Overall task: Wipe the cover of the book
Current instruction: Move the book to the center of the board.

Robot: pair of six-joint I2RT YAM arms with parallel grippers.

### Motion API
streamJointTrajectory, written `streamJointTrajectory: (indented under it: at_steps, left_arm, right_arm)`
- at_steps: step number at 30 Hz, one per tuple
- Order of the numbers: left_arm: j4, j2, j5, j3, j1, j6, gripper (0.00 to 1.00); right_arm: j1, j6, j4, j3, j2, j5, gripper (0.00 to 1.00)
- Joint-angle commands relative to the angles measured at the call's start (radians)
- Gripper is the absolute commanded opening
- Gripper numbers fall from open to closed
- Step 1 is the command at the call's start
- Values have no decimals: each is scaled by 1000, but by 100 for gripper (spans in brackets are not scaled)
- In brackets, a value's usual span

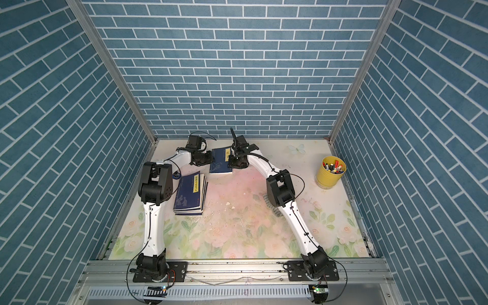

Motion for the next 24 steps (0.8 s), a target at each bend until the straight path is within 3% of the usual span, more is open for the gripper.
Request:
streamJointTrajectory:
  at_steps: [1,5,15,24]
  left_arm:
    - [-32,7,64,-11,-51,11,29]
    - [5,-29,91,-61,-85,-15,25]
    - [169,-199,119,-310,-205,-110,24]
    - [426,-417,46,-723,-371,-276,21]
  right_arm:
    - [6,-29,-55,0,15,-2,26]
    - [8,-46,-12,-152,-77,35,21]
    - [26,-62,81,-565,-355,118,20]
    - [128,27,183,-995,-643,248,20]
